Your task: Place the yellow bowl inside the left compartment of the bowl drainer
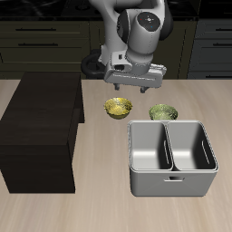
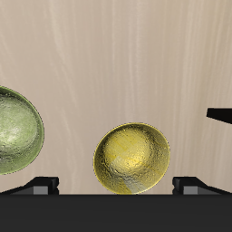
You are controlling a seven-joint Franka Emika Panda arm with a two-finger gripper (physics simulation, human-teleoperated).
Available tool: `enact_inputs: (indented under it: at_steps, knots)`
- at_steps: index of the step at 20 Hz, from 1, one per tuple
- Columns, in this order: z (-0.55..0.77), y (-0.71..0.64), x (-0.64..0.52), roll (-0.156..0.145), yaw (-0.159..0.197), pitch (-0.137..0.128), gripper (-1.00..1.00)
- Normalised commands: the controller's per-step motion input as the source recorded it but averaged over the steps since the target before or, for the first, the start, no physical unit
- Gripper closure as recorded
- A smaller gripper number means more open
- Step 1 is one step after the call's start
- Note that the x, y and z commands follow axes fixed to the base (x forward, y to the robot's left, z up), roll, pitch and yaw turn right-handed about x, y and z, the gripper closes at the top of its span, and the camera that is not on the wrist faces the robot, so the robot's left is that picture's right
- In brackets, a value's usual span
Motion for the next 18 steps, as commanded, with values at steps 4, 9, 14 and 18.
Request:
enact_inputs:
  at_steps: [4,9,14,18]
  knots:
    - [-0.23,0.02,-0.05,0.020,-0.047,0.027,-1.00]
    - [-0.15,0.01,-0.06,0.006,-0.032,-0.004,-1.00]
    - [-0.16,-0.09,-0.03,-0.009,0.004,-0.025,-1.00]
    - [-0.10,-0.05,0.00,-0.011,-0.005,-0.004,-1.00]
